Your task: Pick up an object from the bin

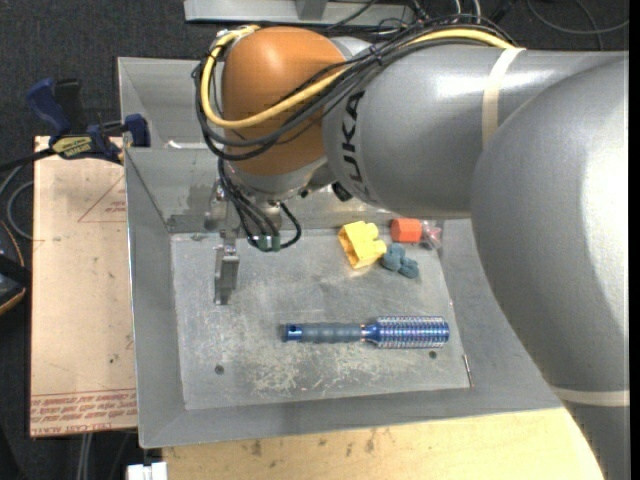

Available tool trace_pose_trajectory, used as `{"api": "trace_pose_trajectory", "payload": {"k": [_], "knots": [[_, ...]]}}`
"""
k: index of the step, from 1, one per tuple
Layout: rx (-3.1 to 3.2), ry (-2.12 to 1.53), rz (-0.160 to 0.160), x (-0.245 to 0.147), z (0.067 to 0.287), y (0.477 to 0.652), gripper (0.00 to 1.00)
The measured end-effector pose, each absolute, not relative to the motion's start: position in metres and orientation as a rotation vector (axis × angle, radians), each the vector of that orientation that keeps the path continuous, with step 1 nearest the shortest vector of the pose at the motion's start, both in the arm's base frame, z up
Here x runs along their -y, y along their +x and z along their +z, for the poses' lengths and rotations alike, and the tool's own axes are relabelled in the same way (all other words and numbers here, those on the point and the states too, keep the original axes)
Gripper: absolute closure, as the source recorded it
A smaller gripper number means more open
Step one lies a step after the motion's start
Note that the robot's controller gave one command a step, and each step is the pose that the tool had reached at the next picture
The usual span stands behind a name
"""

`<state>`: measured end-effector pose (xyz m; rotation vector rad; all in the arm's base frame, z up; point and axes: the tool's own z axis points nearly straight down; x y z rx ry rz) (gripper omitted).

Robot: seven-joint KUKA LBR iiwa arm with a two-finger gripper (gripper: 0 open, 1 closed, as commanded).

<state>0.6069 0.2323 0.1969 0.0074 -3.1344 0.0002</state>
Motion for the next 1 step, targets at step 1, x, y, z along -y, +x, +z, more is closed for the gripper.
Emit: {"api": "trace_pose_trajectory", "payload": {"k": [1], "knots": [[3.138,0.290,-0.008,-0.1551,0.0718,0.6343,0.00]]}}
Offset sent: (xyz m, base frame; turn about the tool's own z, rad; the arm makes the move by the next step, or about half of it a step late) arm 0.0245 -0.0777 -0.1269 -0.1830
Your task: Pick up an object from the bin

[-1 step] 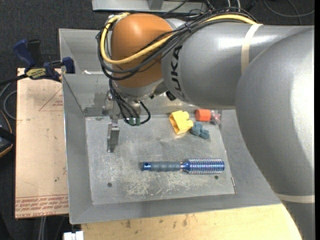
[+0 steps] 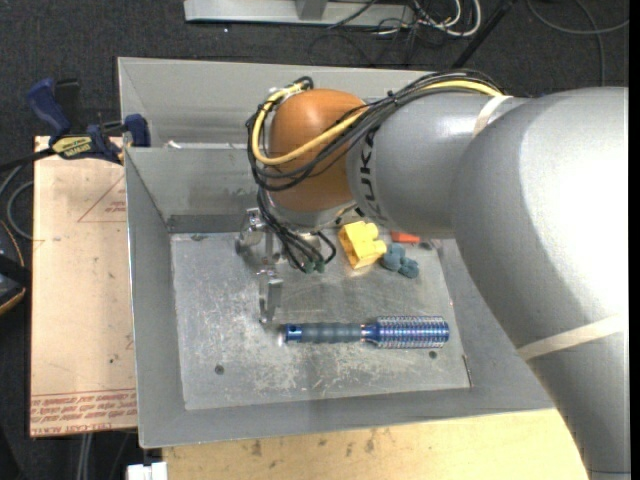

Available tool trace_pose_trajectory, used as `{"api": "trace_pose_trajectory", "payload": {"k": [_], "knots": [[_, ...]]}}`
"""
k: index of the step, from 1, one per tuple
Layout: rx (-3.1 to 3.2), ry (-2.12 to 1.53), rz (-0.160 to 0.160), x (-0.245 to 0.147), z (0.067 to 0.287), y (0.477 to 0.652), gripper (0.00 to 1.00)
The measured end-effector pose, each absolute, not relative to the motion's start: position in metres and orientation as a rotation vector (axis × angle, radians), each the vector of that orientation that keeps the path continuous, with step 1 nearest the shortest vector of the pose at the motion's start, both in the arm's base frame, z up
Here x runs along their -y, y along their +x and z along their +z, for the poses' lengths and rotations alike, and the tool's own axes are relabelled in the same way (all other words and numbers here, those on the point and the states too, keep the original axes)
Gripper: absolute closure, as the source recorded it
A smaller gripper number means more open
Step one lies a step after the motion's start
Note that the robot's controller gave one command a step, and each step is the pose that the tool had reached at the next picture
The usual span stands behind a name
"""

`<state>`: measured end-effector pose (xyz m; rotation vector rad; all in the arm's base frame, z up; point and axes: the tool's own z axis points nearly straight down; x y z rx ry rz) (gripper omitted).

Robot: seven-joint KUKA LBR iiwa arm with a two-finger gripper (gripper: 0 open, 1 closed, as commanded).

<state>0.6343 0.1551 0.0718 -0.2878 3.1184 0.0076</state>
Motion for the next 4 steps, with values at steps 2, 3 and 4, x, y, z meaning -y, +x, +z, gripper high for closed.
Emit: {"api": "trace_pose_trajectory", "payload": {"k": [2,3,4], "knots": [[-3.079,-0.662,0.001,-0.036,0.083,0.518,0.00],[-3.070,-0.666,0.003,-0.039,0.086,0.521,1.00],[-3.076,-0.583,0.000,-0.048,0.209,0.528,1.00]]}}
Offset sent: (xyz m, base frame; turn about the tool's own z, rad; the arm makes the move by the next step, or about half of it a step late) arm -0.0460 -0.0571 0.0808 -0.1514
